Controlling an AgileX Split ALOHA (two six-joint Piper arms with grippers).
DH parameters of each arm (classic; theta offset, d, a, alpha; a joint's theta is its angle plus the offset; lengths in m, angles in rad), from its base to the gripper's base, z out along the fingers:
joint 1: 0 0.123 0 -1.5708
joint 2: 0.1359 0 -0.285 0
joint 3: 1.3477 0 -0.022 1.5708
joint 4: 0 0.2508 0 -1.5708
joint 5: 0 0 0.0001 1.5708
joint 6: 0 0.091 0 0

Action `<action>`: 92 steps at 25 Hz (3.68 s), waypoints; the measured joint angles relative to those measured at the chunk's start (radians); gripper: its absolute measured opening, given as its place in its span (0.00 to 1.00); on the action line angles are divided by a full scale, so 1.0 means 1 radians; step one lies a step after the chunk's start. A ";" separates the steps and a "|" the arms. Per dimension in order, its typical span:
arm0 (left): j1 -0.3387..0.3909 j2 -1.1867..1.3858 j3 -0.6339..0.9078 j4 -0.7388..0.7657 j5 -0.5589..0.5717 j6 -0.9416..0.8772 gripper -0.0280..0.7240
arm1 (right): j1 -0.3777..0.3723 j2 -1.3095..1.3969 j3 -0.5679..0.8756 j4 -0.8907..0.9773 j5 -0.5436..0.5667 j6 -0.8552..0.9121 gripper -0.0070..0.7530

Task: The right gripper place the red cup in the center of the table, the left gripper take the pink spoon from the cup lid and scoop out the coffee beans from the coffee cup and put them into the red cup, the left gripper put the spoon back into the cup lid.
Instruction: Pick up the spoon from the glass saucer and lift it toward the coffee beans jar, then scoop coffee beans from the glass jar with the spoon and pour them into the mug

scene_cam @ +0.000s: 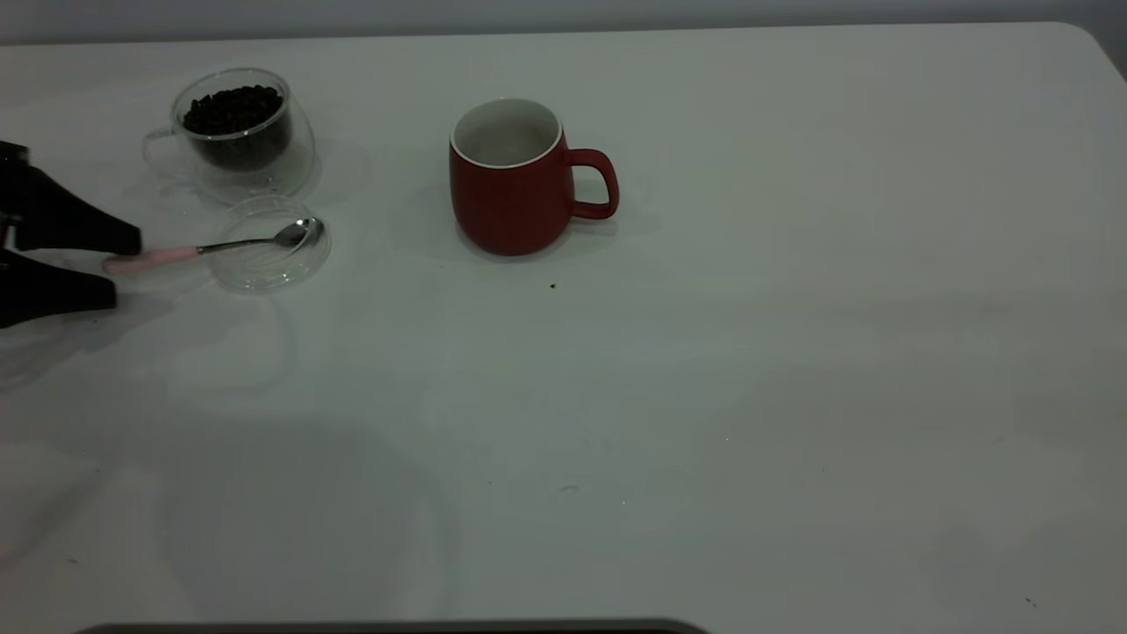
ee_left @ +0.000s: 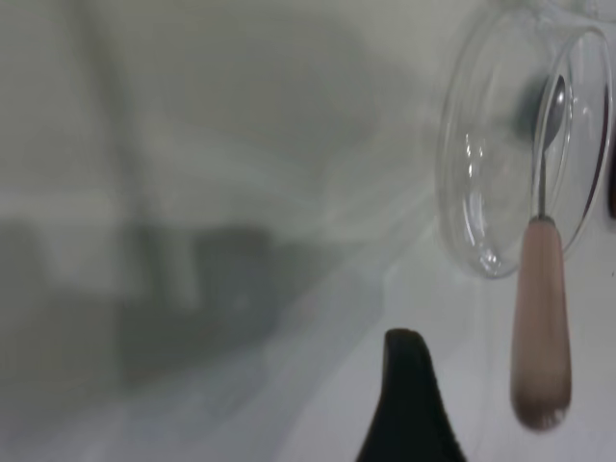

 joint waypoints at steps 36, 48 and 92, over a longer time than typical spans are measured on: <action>-0.013 0.017 0.000 -0.054 0.022 -0.015 0.27 | 0.000 0.000 0.000 0.000 0.000 0.000 0.60; -0.013 -0.033 -0.002 -0.023 0.043 -0.016 0.21 | 0.000 0.000 0.000 0.000 0.000 0.000 0.60; 0.073 -0.116 -0.288 0.159 0.234 -0.215 0.21 | 0.000 0.000 0.000 0.000 0.000 0.000 0.60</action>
